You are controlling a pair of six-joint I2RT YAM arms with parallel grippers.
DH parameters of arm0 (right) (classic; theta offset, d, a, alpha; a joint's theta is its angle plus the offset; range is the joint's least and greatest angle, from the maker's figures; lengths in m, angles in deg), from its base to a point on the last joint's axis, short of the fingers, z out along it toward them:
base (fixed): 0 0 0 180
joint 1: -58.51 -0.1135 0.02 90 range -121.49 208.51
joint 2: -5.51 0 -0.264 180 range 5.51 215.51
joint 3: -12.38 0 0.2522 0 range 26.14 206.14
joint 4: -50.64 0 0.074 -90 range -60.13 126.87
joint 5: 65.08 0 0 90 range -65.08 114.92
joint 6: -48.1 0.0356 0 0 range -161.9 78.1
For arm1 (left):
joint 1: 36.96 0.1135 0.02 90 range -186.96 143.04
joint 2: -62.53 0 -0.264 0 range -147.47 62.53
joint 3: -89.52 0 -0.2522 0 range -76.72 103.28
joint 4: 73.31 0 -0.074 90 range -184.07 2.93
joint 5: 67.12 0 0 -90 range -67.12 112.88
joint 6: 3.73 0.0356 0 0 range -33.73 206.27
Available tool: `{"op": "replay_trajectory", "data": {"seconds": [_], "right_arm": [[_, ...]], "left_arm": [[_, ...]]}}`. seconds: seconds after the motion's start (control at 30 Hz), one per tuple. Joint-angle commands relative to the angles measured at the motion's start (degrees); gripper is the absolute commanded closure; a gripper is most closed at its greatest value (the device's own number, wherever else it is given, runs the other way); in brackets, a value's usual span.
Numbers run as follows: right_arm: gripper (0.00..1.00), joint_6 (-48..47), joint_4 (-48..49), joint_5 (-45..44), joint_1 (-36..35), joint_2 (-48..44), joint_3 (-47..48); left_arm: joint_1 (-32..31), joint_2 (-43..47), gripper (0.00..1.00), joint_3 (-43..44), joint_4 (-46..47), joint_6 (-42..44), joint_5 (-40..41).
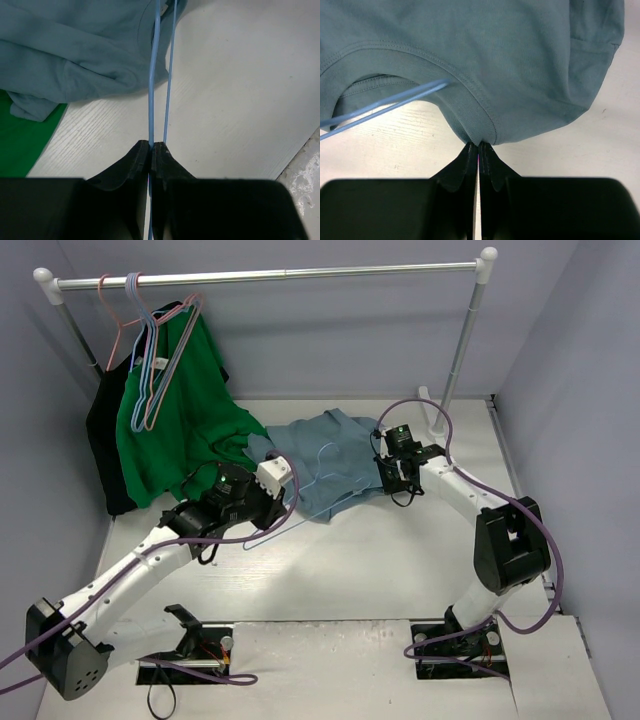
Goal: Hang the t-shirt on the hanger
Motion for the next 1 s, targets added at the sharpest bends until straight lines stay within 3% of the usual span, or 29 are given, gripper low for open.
{"op": "replay_trajectory", "data": {"seconds": [0.0,0.53,0.97], "right_arm": [[1.0,-0.1,-0.5,0.0,0.4,-1.5,2.7],[1.0,-0.6,-1.2,1.0,0.4,-0.1,5.3],[1.0,-1.9,-3.7,4.1,0.3,-1.2,9.0]], "left_arm": [[-0.5,2.8,1.0,1.5,2.8,1.2,-0.1],[-2.4,3.0,1.0,-1.0,3.6,1.2,-0.1],[-3.7,0.3,1.0,-2.8,14.7,1.2,2.8]]}}
